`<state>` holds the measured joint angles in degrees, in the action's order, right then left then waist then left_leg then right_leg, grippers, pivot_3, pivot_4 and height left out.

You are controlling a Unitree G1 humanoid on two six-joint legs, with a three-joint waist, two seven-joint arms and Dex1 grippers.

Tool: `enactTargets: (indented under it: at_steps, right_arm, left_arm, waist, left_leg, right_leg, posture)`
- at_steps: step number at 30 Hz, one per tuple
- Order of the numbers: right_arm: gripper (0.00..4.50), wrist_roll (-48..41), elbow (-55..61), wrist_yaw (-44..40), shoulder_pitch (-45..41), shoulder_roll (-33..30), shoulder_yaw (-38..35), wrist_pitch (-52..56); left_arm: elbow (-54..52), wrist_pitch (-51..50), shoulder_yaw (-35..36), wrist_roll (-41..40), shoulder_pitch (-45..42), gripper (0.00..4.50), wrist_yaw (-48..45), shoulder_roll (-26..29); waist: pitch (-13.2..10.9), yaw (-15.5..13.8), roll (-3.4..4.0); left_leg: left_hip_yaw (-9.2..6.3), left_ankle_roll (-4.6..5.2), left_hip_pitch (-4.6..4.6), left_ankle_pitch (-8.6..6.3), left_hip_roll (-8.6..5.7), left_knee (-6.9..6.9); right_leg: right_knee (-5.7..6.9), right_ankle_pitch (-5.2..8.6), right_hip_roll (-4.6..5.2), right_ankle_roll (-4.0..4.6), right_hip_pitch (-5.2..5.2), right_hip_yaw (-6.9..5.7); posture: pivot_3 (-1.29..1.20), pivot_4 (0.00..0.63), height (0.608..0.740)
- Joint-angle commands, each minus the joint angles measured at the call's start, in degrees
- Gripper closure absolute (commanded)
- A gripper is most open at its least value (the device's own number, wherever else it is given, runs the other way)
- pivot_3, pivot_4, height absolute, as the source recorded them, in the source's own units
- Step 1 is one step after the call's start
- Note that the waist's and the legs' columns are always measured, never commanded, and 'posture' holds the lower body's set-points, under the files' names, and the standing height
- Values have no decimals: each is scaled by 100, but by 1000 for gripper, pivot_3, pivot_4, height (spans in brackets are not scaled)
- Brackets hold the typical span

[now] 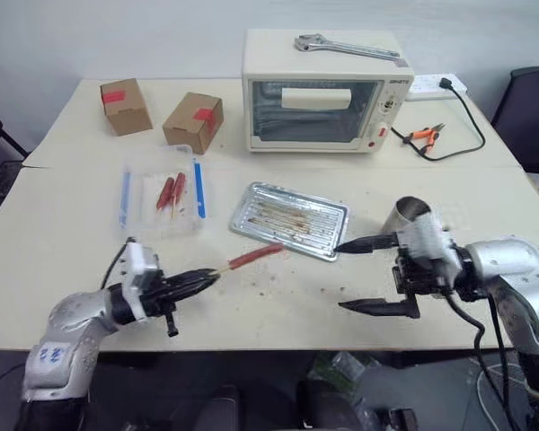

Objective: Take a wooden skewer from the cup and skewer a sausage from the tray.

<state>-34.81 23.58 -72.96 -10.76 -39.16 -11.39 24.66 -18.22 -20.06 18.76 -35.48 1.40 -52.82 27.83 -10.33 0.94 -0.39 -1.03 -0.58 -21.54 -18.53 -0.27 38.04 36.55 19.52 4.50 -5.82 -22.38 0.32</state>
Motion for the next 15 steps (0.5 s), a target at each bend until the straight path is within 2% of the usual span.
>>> enactTargets:
  at_steps: [1,4,9,13,15]
  right_arm:
    - [34,-456,229,769,413,562,-658,-339]
    - [34,-293,358,1150,669,1018,-656,-851]
    - [34,56,497,1901,534,1575,-322,-1412]
    - [34,176,440,2027,468,1586,-58,-1554]
    - [34,141,474,2084,412,1536,3,-1537]
  left_arm:
    - [-485,131,715,-414,-73,4500,1486,-653]
    - [-286,246,1042,-308,-572,4500,2827,-1242]
    - [756,126,1118,220,-1803,4500,4362,-1366]
    - [1540,165,509,761,-2342,4500,4349,-1203]
    - [1753,198,427,690,-2505,4500,4297,-1306]
  waist:
    - [0,-77,0]
    - [2,-135,-7]
    - [5,-139,-13]
    - [5,-121,-13]
    - [5,-110,-13]
  left_leg:
    - [2,3,0,-2,-1,5]
    - [5,23,6,-9,-11,12]
    - [7,10,17,-1,-14,12]
    - [15,-3,15,6,-17,10]
    - [18,-3,12,6,-18,8]
  right_leg:
    - [-3,-2,0,-4,2,2]
    - [2,-9,3,-16,9,4]
    - [30,-11,-8,-16,3,5]
    - [33,-11,-9,-16,-3,1]
    - [38,-11,-10,-16,-4,-1]
  posture:
    - [0,150,740]
    - [0,150,740]
    - [0,150,740]
    - [0,150,740]
    - [0,150,740]
